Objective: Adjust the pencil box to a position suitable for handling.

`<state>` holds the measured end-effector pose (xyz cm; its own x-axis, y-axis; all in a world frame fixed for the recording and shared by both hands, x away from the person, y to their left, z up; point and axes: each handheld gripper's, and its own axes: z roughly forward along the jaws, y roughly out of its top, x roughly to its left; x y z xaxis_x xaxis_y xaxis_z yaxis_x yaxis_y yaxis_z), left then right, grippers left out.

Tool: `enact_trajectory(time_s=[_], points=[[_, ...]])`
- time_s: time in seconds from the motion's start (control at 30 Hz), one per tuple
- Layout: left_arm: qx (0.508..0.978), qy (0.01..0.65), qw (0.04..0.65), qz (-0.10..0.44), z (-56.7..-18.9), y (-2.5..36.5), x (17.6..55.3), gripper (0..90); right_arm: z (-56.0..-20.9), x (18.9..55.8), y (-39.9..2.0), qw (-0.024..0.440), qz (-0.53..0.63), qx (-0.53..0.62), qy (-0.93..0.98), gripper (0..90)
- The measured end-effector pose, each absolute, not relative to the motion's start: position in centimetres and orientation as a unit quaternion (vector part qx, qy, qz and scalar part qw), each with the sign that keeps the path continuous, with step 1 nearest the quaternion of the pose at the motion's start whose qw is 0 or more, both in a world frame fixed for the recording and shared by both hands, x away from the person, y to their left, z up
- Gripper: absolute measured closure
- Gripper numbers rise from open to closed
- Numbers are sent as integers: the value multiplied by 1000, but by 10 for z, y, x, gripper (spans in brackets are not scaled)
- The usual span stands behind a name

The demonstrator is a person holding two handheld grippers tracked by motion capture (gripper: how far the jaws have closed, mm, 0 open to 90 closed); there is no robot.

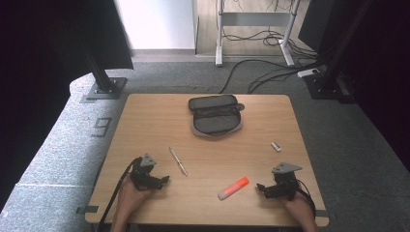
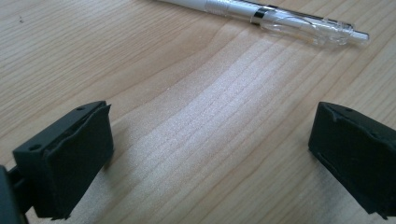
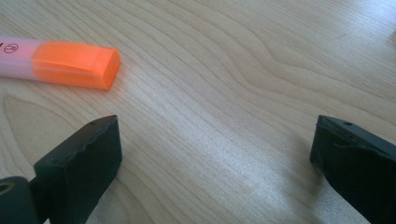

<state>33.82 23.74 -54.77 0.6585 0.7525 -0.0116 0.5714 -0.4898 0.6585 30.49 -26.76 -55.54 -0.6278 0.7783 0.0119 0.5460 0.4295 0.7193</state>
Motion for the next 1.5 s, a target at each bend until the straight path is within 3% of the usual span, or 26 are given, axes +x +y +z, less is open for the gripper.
enact_trajectory(time_s=[0.7, 1.13, 1.5], points=[[849, 397, 318, 142, -547, 234, 338, 0, -555, 305, -268, 164, 355, 399, 829, 18], [832, 408, 361, 104, -530, 235, 344, 3, -555, 305, -268, 164, 355, 399, 829, 18], [844, 392, 356, 85, -518, 220, 355, 12, -555, 305, -268, 163, 355, 399, 829, 18]])
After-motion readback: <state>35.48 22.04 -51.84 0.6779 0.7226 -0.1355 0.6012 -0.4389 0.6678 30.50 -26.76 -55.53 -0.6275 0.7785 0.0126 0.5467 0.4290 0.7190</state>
